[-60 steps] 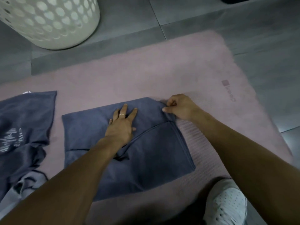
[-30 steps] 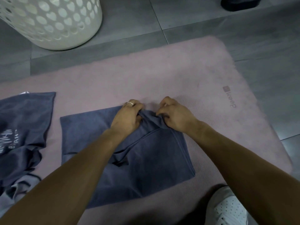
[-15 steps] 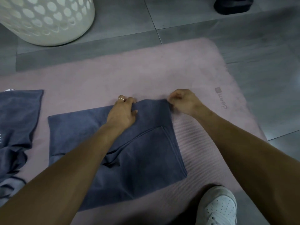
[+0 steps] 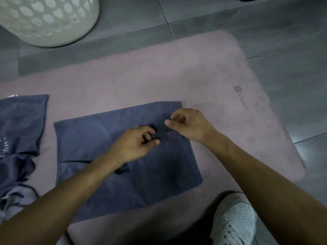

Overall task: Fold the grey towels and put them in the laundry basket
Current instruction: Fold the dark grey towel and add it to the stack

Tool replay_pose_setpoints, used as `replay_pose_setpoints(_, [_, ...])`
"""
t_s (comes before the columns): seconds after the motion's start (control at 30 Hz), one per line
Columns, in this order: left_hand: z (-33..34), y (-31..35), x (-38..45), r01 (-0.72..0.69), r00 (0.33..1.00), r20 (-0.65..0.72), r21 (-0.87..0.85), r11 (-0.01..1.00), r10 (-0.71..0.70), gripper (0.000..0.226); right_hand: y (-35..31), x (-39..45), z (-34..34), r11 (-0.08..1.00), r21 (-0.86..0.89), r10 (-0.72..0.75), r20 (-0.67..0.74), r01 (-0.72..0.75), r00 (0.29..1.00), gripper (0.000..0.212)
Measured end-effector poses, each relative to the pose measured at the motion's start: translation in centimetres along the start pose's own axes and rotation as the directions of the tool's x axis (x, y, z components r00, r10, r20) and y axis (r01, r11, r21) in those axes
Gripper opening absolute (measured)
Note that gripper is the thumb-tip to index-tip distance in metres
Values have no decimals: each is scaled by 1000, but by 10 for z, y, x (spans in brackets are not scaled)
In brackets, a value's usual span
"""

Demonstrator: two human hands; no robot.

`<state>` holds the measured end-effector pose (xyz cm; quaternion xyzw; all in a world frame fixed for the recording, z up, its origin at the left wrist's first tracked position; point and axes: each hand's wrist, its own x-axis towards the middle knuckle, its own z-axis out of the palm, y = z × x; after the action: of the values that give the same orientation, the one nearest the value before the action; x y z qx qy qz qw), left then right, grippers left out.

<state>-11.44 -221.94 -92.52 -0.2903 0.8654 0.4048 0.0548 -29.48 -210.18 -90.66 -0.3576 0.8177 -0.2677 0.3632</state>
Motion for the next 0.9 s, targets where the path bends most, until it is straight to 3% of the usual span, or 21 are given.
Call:
replay_pose_setpoints(0.07, [-1, -2, -8, 68, 990, 118, 58, 996, -75, 35, 4, -7, -4, 996, -91, 4, 163, 11, 987, 33])
replay_pose_setpoints(0.13, [-2, -2, -9, 107, 985, 128, 90, 990, -118, 28, 10, -8, -7, 984, -172, -17, 214, 55, 977, 20])
replay_pose_setpoints(0.27, [2, 7, -3, 112, 992, 68, -54, 992, -108, 14, 14, -14, -1, 995, -61, -78, 41, 81, 996, 2])
replay_pose_setpoints(0.33, [6, 12, -1, 58, 998, 44, -136, 989, -52, 9, 16, -20, 4, 998, 17, -67, -22, 67, 998, 7])
replay_pose_setpoints(0.43, [13, 10, 1, -60, 993, -103, -58, 997, 54, 15, 22, -27, 8, 980, 189, 64, -29, -57, 998, 9])
replay_pose_setpoints(0.57, [27, 12, 6, -130, 976, -175, 13, 991, 130, 21, 23, -30, 5, 839, 499, 243, 7, -214, 970, 9])
replay_pose_setpoints(0.8, [40, 29, 5, -259, 881, -411, -2, 966, 236, 13, 21, -31, 4, 821, 544, 250, -65, -176, 966, 9])
replay_pose_setpoints(0.9, [39, 32, 5, -283, 900, -345, 6, 959, 267, 13, 21, -33, 3, 841, 520, 214, -59, -154, 975, 13])
